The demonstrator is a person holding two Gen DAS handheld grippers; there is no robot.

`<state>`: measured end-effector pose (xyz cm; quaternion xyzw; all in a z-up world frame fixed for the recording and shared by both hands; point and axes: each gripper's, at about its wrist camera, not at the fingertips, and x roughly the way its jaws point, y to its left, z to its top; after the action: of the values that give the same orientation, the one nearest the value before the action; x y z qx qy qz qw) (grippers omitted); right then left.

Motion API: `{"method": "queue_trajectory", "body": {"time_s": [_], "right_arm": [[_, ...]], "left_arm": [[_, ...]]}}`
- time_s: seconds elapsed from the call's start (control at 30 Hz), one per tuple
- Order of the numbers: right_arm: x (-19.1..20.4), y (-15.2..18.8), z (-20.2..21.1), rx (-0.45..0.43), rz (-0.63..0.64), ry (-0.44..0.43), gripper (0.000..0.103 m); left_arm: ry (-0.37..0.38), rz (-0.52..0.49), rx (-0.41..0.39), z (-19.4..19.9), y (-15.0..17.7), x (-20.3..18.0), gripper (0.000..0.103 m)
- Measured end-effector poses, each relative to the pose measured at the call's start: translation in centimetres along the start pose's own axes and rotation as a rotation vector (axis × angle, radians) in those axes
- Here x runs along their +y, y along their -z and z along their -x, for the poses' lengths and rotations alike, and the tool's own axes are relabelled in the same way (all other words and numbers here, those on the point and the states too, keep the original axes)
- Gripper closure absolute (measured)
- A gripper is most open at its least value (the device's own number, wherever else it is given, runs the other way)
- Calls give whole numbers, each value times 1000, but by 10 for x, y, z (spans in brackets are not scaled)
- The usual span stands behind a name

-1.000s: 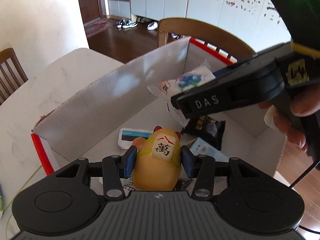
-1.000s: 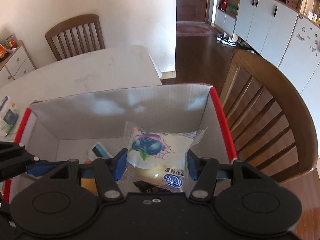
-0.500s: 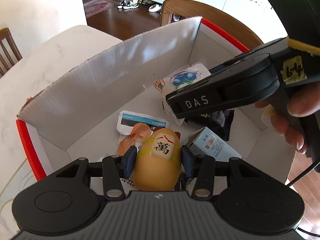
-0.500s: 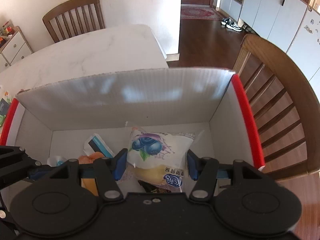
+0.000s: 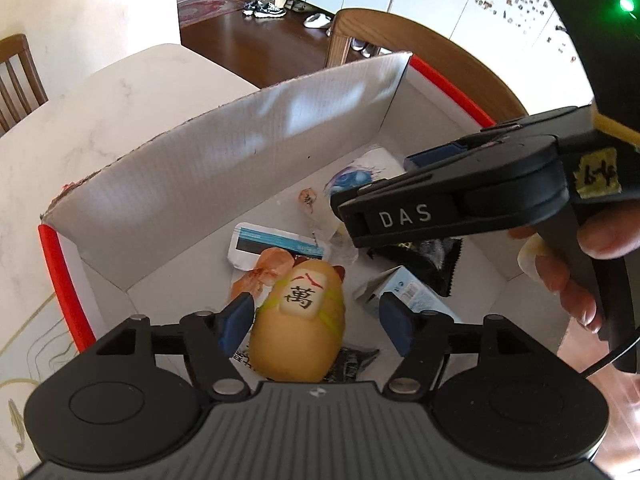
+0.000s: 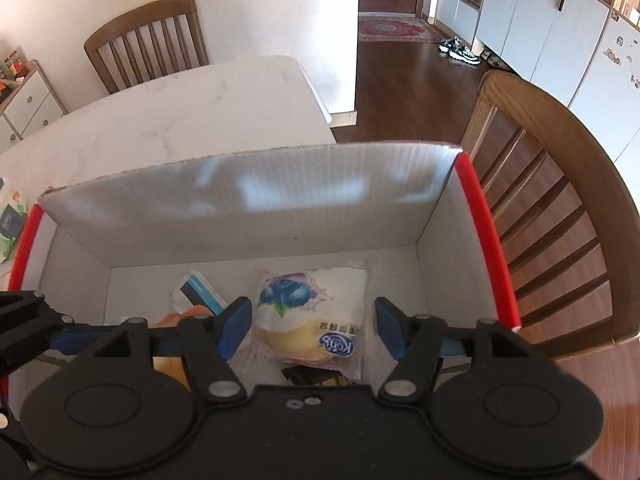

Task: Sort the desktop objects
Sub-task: 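Lower the bread bag and figurine into the box and open both tools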

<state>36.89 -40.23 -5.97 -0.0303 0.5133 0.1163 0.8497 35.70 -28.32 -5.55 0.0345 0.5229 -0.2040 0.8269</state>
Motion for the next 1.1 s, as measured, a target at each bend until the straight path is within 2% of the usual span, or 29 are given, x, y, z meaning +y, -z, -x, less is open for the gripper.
{"method": "queue_trajectory", "body": {"time_s": [0.63,0.83,0.97,1.1], "right_arm": [[3,20,65,-74,27,-55,34],[1,30,81,-95,36,-81,30],[0,38,90,-111,48,-94,28],[3,46,100,-138,55,-115,25]], "left_arm": [[-3,-2,-141,54,22,-16,35],[-1,-5,-190,76,35,-20,35],[0,7,-221,89,47,-20,26],[4,40,-250,101,60,-17,25]]}}
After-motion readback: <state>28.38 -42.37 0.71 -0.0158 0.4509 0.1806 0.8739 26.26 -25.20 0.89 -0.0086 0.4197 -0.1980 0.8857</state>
